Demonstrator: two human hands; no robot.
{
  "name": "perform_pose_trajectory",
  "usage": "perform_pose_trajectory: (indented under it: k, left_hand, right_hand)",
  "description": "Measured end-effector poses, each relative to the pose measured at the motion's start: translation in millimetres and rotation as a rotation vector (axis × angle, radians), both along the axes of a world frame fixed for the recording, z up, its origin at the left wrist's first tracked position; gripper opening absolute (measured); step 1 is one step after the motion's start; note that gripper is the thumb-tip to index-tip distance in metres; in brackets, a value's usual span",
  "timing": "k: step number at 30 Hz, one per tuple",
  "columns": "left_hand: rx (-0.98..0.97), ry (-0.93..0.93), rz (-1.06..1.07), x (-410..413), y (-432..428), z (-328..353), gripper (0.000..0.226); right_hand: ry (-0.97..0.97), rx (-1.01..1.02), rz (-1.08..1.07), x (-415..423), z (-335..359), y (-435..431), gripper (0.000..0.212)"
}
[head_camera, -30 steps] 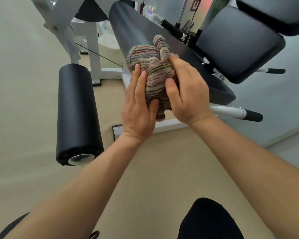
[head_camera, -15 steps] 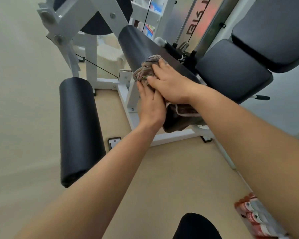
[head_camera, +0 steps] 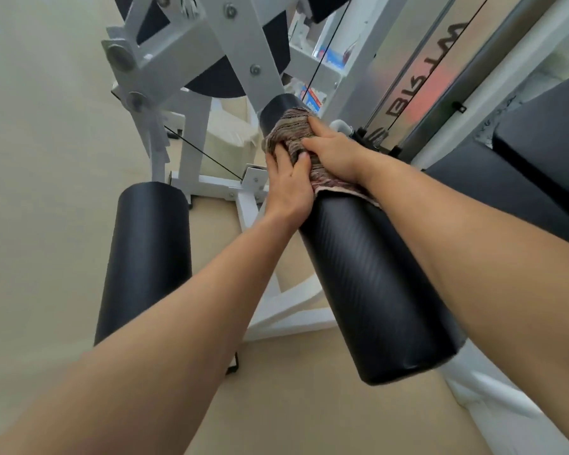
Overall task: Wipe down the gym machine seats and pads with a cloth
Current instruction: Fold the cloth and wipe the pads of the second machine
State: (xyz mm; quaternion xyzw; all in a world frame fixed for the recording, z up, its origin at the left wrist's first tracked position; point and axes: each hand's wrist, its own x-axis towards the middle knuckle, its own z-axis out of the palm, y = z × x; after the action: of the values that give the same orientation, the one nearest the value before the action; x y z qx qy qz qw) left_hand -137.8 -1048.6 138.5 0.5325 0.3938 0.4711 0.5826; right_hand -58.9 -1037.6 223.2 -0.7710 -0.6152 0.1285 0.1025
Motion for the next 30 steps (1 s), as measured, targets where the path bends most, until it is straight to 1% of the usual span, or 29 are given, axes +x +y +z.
perform_pose_trajectory:
  k: [3,5,8,10,12,14,17,20,23,24,26,28,30]
  left_hand:
    - [0.009,-0.014,0.023,7.8,52.9,0.1,0.062]
    - [-0.002,-0.003,0.037,11.3,88.0,3.3,0.06]
    - [-0.013,0.057,0.012,13.0,125.1,3.4,0.056]
    - [0.005,0.044,0.012,12.7,129.7,-0.3,0.057]
    - [0.016,0.039,0.001,9.2,118.6,0.0,0.053]
    - [0.025,0.053,0.001,3.0,89.6,5.0,0.05]
    - [0.027,0.031,0.005,-7.3,16.5,3.3,0.053]
    - [-0.07,0.054,-0.095,-26.5,-85.3,-5.9,0.062]
    - [-0.062,-0.037,-0.184,-40.8,-173.9,-8.5,0.063]
    - [-0.055,-0.036,-0.197,-44.9,-198.3,-8.5,0.064]
    - [-0.007,-0.035,-0.232,-50.1,-238.8,-10.2,0.067]
    - [0.052,-0.042,-0.252,-52.1,-265.5,-12.2,0.076]
    - [0.05,-0.052,-0.233,-51.3,-278.4,-12.5,0.086]
  right_hand:
    - [-0.07,-0.035,-0.017,2.9,4.3,39.3,0.058]
    - [-0.081,-0.014,0.016,3.7,4.5,65.8,0.055]
    - [-0.113,-0.07,0.01,4.4,3.3,96.8,0.049]
    - [-0.114,-0.06,0.017,4.5,3.7,101.7,0.047]
    - [-0.136,-0.031,0.055,4.1,3.1,92.8,0.048]
    - [-0.139,-0.07,0.107,-0.4,3.1,70.8,0.052]
    - [-0.164,-0.059,0.188,-5.1,5.8,11.2,0.06]
    - [-0.21,-0.097,0.204,-17.0,12.5,-66.2,0.065]
    - [-0.24,-0.103,0.255,-28.2,13.0,-142.2,0.064]
    - [-0.24,-0.099,0.266,-29.4,12.1,-166.1,0.063]
    - [-0.214,-0.081,0.272,-30.1,10.2,-212.5,0.061]
    - [-0.197,-0.026,0.281,-30.7,7.1,-253.7,0.06]
    - [-0.169,0.004,0.267,-30.2,5.0,-282.1,0.058]
